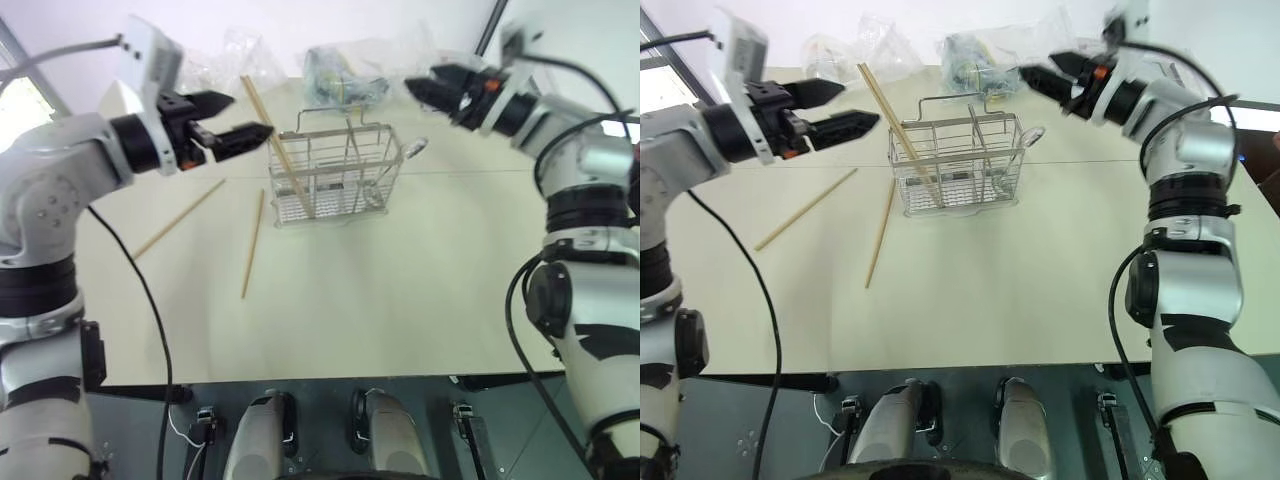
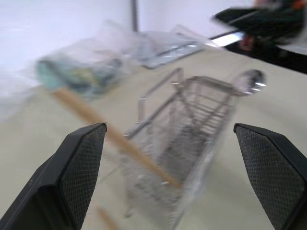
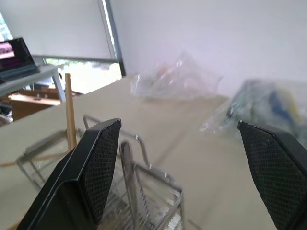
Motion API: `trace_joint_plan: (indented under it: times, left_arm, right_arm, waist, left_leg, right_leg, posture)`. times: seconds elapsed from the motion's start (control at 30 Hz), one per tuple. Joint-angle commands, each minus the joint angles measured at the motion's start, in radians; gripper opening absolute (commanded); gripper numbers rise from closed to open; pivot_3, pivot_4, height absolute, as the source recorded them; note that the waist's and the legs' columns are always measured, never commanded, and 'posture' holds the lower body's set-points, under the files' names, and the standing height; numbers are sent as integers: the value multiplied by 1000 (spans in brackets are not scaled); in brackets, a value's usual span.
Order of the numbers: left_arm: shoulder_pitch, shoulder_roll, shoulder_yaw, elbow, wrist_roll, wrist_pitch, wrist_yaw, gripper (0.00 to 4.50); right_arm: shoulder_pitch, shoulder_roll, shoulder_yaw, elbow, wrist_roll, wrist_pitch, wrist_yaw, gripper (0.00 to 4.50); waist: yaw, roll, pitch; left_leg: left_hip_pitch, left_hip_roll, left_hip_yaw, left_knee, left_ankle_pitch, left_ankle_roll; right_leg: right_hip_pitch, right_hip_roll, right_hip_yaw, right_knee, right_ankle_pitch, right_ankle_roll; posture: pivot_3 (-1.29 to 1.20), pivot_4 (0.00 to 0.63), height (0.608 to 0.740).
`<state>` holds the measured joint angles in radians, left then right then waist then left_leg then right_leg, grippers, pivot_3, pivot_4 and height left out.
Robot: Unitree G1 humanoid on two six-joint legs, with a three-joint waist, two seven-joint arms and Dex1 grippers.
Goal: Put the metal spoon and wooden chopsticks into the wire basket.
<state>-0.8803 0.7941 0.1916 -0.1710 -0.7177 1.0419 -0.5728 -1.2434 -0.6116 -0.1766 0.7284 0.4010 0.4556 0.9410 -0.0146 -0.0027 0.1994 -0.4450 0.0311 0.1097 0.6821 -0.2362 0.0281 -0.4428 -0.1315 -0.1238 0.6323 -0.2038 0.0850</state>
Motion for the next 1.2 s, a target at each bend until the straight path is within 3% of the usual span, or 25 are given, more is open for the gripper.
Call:
trace_joint_plan:
  times: [0.03, 0.1, 0.23, 0.4, 0.63, 0.83, 1.2]
  left_arm:
    - [42, 91, 36, 45, 71, -12, 5, 4500]
    - [88, 145, 17, 102, 124, -46, -18, 4500]
    - [130, 160, -29, 229, 191, -134, -78, 4500]
    - [97, 140, -157, 465, 315, -293, -216, 4500]
    - [-83, 57, -313, 897, 501, -547, -421, 4500]
    - [-226, -12, -358, 1235, 641, -737, -465, 4500]
    - [-266, -70, -343, 1443, 769, -827, -386, 4500]
  right_arm:
    - [-25, -45, -63, -159, 106, 124, 43, 3978]
    - [18, -68, -80, -292, 192, 243, 97, 3978]
    - [175, -103, -99, -580, 388, 462, 169, 3978]
    - [373, -121, -107, -828, 508, 551, 172, 3978]
    - [457, -141, -130, -867, 533, 568, 93, 3978]
    - [503, -212, -167, -908, 562, 598, 42, 3978]
    - [616, -235, -304, -1018, 691, 642, -129, 3978]
  waist:
    - [0, 0, 0]
    - [-1, 0, 0]
    - [6, -1, -1]
    - [22, -2, -1]
    - [31, -3, -1]
    - [25, -3, -1]
    - [28, -4, -1]
  left_leg:
    - [0, 0, 0, 0, 0, 0]
    - [0, 0, 1, -1, 0, 0]
    - [0, 1, 0, -1, 0, 0]
    - [0, 0, 1, 1, -5, 7]
    - [-2, 0, 1, 1, -5, 7]
    - [-4, 0, 2, 2, -5, 8]
    - [-6, 0, 1, 3, -6, 10]
  right_leg:
    - [0, 0, 0, 0, 0, 0]
    - [-1, 0, 1, 0, 0, 0]
    - [0, 1, 0, -1, 0, 0]
    - [0, -1, 0, -1, 0, 0]
    - [-2, -1, -1, -1, 0, 0]
    - [-3, -2, -1, -1, 0, 0]
    - [-5, -2, -1, 0, 0, 0]
  posture:
    - [0, 150, 704]
    - [0, 150, 704]
    - [0, 150, 704]
    - [0, 150, 704]
    - [0, 150, 704]
    - [0, 150, 704]
    - [0, 150, 704]
